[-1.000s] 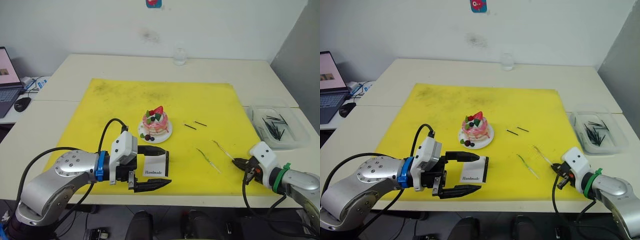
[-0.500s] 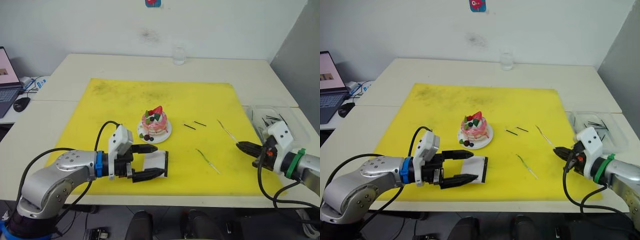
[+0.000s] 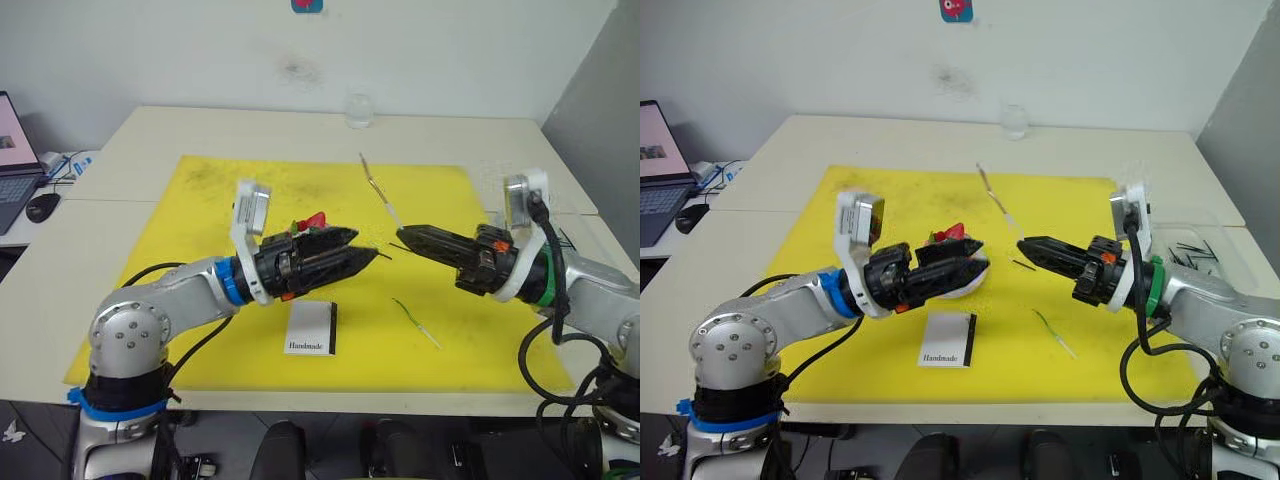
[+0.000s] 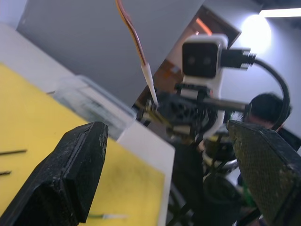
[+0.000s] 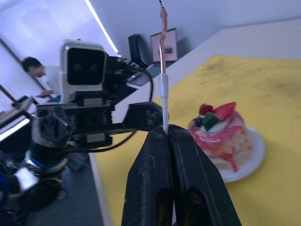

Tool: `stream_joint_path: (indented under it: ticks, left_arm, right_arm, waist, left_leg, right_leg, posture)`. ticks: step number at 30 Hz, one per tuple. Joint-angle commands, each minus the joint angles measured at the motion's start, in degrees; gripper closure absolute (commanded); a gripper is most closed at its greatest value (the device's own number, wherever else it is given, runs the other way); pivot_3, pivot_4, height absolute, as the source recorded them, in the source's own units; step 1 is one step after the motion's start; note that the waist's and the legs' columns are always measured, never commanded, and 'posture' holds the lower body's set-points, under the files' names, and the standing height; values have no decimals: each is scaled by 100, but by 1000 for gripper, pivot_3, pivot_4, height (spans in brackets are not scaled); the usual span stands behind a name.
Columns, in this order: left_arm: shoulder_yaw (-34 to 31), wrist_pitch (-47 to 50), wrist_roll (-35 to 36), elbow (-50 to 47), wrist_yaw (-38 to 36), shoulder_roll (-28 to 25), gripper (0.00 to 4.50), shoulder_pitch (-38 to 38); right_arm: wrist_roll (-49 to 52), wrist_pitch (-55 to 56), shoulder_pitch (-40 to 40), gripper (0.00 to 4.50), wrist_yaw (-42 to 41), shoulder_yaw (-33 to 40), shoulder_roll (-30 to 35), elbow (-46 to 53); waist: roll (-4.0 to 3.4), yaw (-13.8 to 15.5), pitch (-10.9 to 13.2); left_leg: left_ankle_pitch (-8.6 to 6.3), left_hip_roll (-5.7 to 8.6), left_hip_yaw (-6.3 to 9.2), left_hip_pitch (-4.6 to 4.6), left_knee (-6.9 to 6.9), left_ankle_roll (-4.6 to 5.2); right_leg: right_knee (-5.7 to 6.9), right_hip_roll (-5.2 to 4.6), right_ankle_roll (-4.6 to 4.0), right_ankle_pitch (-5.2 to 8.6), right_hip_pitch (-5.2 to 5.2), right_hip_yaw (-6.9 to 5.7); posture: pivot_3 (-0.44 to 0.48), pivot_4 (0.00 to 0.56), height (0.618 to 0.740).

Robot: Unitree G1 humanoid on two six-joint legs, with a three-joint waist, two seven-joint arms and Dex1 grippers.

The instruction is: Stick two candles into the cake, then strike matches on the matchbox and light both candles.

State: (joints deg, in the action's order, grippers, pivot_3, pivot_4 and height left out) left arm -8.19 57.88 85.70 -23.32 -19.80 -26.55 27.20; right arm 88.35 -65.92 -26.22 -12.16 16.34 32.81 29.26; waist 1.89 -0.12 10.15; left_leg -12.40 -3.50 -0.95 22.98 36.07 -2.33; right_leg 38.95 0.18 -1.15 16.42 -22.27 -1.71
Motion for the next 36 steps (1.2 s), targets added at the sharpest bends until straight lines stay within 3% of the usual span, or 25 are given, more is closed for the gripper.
stream_joint_path:
  ticks: [1,14,28,34,36]
  left_arm:
    - [-38,-235,514,77,345,196,0,163]
    - [99,-389,1158,434,621,395,0,259]
    - [185,-412,1331,349,630,399,4366,162]
    - [175,-447,1269,307,596,395,4487,153]
    - [131,-505,1149,287,563,388,4500,177]
  right_arm:
    - [927,333,-174,4417,492,-241,185,-15]
    - [1528,1063,-236,4417,1008,-921,497,83]
    - [1504,1251,-238,4500,907,-1125,665,122]
    - [1474,1277,-232,4500,908,-1204,717,91]
    - [1382,1261,-238,4084,867,-1207,752,66]
  waist:
    - [0,0,0]
    - [0,1,0]
    - [1,1,1]
    - [1,1,1]
    - [2,1,1]
  left_leg:
    - [0,1,-2,0,0,0]
    - [0,-5,-50,-10,-1,0]
    - [-1,-5,-68,-8,-2,-1]
    - [-1,-6,-72,-4,-3,-1]
    - [-1,-6,-73,-2,-3,-1]
  right_leg:
    - [0,0,0,0,0,2]
    - [-1,24,9,-5,-10,56]
    - [-4,24,15,-8,-22,80]
    - [-3,23,15,-9,-29,86]
    - [-4,23,15,-9,-32,87]
  posture:
    - [0,150,740]
    - [0,150,740]
    - [0,150,740]
    - [0,150,740]
    - [0,150,740]
